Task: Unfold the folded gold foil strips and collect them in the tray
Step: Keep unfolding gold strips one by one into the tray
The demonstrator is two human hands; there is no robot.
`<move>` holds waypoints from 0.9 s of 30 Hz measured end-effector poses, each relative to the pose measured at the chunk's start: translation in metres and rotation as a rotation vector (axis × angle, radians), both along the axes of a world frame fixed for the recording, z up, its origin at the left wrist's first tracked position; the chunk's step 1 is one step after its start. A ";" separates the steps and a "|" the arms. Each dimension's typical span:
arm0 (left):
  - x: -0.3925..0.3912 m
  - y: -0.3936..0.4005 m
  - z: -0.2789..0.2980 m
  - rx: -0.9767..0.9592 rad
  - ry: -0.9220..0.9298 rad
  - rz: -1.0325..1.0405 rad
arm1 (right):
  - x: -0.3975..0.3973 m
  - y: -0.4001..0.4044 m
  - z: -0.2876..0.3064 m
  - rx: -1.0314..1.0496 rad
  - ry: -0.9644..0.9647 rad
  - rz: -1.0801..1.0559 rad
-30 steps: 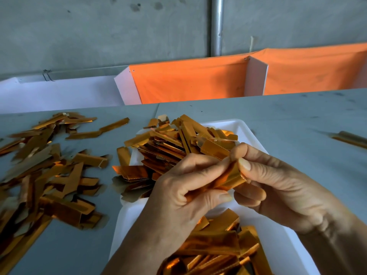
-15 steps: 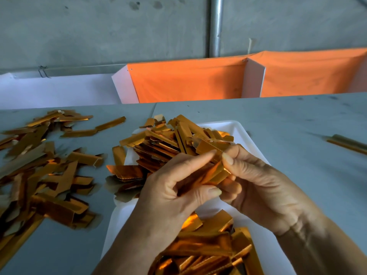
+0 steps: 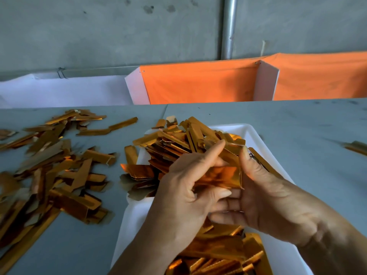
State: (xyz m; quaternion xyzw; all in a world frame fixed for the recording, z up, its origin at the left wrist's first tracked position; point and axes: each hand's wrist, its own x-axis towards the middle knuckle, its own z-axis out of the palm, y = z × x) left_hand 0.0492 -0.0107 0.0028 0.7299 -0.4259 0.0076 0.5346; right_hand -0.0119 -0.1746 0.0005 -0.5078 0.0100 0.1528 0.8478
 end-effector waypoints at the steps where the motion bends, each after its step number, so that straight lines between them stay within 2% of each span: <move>1: -0.001 0.000 0.000 0.025 -0.026 -0.002 | 0.000 0.000 0.001 0.020 -0.001 0.007; 4: -0.005 -0.003 0.002 0.116 -0.193 0.010 | -0.001 -0.003 0.001 0.052 0.001 -0.096; 6: -0.005 -0.005 0.002 0.090 -0.217 0.022 | -0.002 -0.003 0.002 0.016 0.004 -0.172; 7: -0.004 -0.005 0.001 0.033 -0.172 0.039 | -0.002 -0.002 0.003 -0.039 0.012 -0.209; 9: 0.000 -0.004 0.000 -0.132 0.061 0.060 | -0.001 0.002 0.004 -0.193 0.040 -0.291; 11: 0.004 -0.005 -0.001 -0.255 0.290 0.033 | 0.001 0.010 0.004 -0.421 0.049 -0.314; 12: 0.005 -0.006 -0.003 -0.274 0.344 0.041 | 0.002 0.016 0.004 -0.546 0.043 -0.309; 16: 0.009 -0.007 -0.008 -0.170 0.322 0.090 | 0.007 0.036 -0.001 -0.927 -0.025 -0.338; 18: 0.010 -0.004 -0.009 -0.109 0.302 0.104 | 0.006 0.039 -0.002 -1.035 -0.065 -0.339; 21: 0.010 0.001 -0.007 -0.074 0.324 0.134 | 0.000 0.030 0.005 -0.875 -0.091 -0.313; 25: 0.006 -0.002 -0.006 0.051 0.278 0.128 | -0.007 0.011 0.015 -0.661 -0.153 -0.542; 27: 0.003 -0.004 -0.005 0.084 0.215 0.095 | -0.009 0.009 0.019 -0.546 -0.170 -0.574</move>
